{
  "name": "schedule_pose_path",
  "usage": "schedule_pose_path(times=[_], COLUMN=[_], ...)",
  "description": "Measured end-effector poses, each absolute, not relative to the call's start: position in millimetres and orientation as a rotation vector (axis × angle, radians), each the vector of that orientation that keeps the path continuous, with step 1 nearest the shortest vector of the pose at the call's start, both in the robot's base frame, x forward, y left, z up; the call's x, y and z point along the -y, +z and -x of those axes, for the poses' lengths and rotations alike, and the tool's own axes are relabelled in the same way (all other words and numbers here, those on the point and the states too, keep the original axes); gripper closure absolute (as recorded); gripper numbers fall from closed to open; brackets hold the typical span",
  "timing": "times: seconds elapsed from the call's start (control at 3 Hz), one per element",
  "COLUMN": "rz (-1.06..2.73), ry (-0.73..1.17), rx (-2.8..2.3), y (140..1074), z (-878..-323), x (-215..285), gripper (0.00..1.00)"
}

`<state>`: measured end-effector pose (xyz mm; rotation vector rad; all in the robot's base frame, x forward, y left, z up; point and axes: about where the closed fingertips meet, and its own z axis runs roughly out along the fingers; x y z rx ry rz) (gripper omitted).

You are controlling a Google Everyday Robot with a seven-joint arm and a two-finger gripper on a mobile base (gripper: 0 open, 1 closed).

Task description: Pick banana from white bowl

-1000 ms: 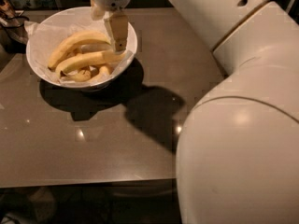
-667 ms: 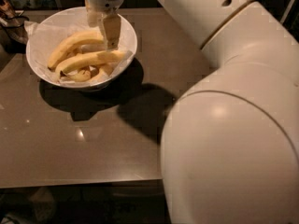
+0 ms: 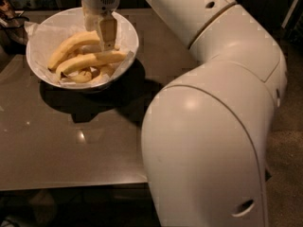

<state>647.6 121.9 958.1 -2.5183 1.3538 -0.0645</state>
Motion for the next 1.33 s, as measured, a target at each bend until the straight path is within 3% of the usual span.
schedule_pose_path(times=[1.33], rz=[2.537], ry=[0.076], rx=[-1.389], y=[923], z=[-654], x=[-141], gripper=[0.43])
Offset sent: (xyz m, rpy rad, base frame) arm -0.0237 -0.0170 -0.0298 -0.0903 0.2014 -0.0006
